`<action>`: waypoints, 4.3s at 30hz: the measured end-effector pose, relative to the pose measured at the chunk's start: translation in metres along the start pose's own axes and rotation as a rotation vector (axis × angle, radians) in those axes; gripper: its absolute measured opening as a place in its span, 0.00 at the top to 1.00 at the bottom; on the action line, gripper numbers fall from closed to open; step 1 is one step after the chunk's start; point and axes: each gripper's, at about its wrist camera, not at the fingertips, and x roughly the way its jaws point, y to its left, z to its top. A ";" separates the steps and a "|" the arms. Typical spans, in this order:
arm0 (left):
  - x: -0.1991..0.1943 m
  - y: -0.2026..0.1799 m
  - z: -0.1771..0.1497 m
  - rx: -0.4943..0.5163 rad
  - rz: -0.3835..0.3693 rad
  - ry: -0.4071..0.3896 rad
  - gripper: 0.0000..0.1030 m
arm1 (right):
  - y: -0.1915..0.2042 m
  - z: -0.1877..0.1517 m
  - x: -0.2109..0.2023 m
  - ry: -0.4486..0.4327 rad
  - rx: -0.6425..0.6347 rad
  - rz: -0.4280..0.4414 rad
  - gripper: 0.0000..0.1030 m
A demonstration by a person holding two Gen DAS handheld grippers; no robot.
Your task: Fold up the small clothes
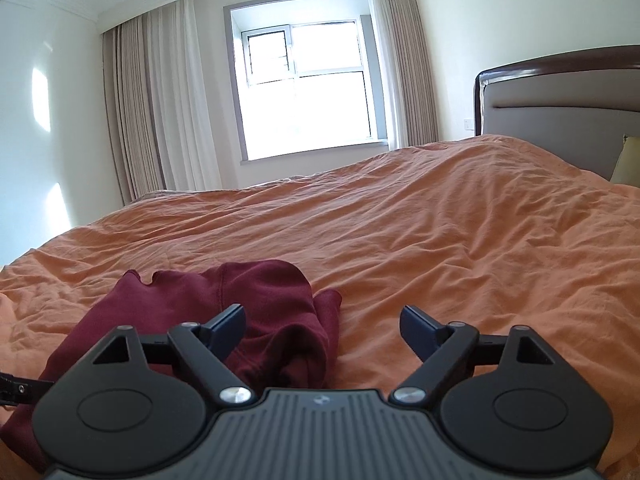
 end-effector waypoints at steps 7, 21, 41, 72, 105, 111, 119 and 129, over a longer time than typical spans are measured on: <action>0.001 0.000 0.001 0.006 -0.001 0.006 0.00 | 0.017 0.001 0.037 0.070 -0.121 -0.009 0.08; 0.004 0.010 -0.002 0.029 -0.041 0.004 0.00 | -0.006 -0.040 0.039 0.074 -0.005 -0.038 0.01; 0.014 -0.001 0.031 0.011 -0.021 -0.062 0.01 | -0.012 0.002 0.063 0.132 0.085 0.117 0.00; 0.049 -0.003 0.024 0.031 -0.088 0.002 0.00 | -0.005 -0.038 0.070 0.124 0.101 0.186 0.00; 0.050 0.001 0.032 0.032 -0.110 0.039 0.00 | 0.003 -0.017 0.074 0.236 0.099 0.123 0.01; 0.048 0.004 0.034 0.045 -0.121 0.044 0.05 | 0.011 -0.011 0.071 0.234 0.076 0.139 0.15; 0.043 -0.007 0.035 0.064 -0.149 0.044 0.36 | 0.012 -0.010 0.068 0.223 0.064 0.156 0.28; 0.035 -0.021 0.040 0.103 -0.136 0.016 0.56 | 0.026 0.000 0.056 0.161 0.025 0.157 0.64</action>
